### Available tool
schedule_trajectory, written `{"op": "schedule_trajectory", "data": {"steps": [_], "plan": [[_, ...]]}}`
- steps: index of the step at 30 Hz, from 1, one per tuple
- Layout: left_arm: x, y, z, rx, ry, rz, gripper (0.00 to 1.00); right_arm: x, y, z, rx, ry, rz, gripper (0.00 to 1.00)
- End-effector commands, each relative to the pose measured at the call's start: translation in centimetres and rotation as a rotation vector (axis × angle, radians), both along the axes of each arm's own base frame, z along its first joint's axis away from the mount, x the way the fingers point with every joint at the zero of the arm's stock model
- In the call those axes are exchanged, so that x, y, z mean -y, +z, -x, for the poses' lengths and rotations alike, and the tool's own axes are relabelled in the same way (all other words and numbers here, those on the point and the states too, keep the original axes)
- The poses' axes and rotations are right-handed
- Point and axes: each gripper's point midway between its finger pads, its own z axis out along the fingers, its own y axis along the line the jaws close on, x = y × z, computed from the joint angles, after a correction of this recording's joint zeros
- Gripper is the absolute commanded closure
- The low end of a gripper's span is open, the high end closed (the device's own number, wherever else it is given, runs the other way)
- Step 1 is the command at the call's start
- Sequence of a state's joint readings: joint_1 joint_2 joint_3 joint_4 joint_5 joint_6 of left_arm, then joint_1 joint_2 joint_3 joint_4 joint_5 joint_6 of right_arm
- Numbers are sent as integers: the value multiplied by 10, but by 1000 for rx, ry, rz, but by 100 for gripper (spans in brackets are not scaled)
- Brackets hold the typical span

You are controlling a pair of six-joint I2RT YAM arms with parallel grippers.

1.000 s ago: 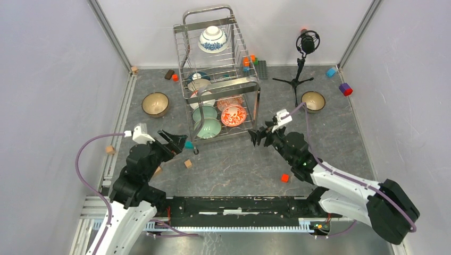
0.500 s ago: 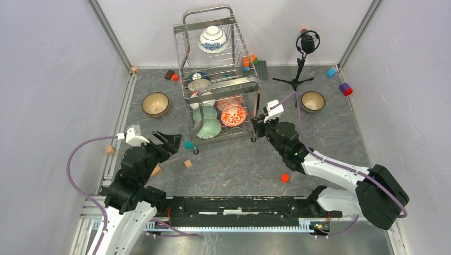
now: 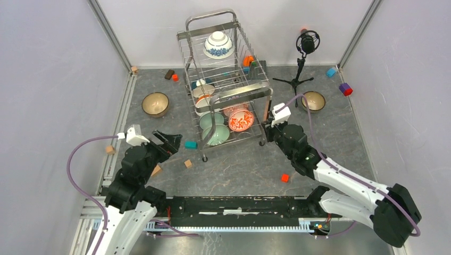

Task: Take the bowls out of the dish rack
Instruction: Move the dish rack to the center of the board.

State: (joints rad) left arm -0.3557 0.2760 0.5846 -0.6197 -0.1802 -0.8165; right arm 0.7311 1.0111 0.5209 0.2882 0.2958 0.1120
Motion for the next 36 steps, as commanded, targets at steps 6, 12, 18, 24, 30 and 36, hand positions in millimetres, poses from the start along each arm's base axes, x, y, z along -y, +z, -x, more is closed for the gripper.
{"op": "schedule_trajectory", "data": {"steps": [6, 12, 18, 24, 30, 36], "plan": [[6, 26, -9, 59, -36, -21, 0, -3, -25, 61, -192, 105, -118, 100], [6, 33, -12, 65, -39, -45, 0, 2, -39, 94, -275, 162, -75, 100], [6, 43, -17, 81, -36, -53, 0, -2, -57, 125, -358, 223, -122, 99], [4, 64, -22, 113, -24, -68, 0, -14, -62, 142, -400, 270, -146, 97], [-1, 94, -24, 165, -5, -92, 0, -19, -66, 153, -440, 291, -137, 95], [-3, 117, -24, 209, 2, -94, 0, -28, -66, 174, -482, 329, -195, 95]]}}
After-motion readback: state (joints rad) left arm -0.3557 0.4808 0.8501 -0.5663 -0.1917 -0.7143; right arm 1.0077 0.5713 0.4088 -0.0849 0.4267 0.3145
